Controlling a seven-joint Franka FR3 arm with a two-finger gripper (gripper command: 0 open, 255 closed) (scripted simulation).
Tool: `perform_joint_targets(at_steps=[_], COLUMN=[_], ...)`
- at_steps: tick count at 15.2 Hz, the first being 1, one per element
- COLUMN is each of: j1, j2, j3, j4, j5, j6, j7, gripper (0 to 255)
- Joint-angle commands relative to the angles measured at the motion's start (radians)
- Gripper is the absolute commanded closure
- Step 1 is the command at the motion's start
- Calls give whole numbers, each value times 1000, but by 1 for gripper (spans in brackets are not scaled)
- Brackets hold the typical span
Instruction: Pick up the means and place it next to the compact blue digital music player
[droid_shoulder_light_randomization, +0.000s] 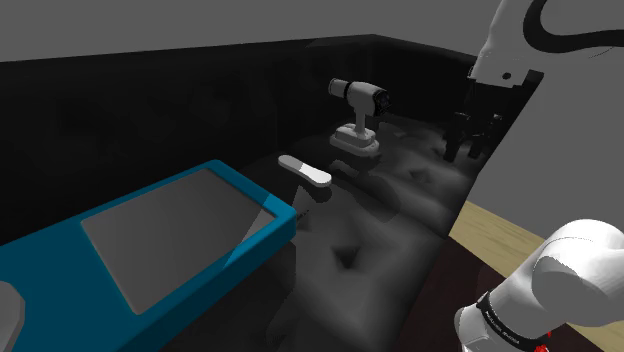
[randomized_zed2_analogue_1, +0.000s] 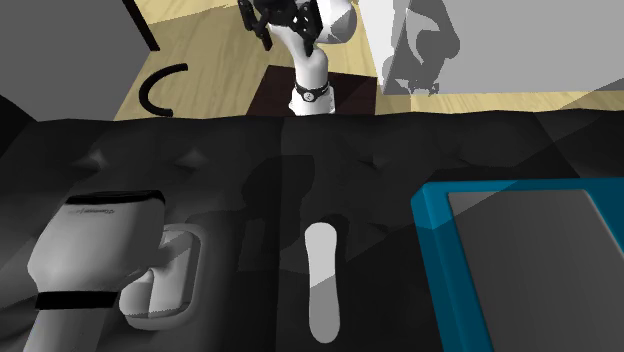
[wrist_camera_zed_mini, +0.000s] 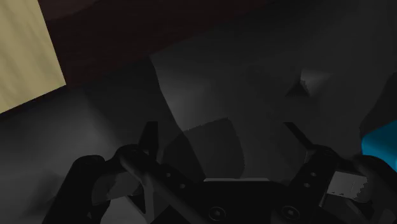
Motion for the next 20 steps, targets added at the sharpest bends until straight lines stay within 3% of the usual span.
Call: perform_joint_targets(at_steps=[1, 11, 20], j1=[0, 57, 95], j2=[0, 354, 688], j3=[0, 49, 93], j4=[0, 106, 308], j5=[0, 0, -26], j6=[0, 266, 415], j7=[0, -46, -68], gripper=[0, 0, 0])
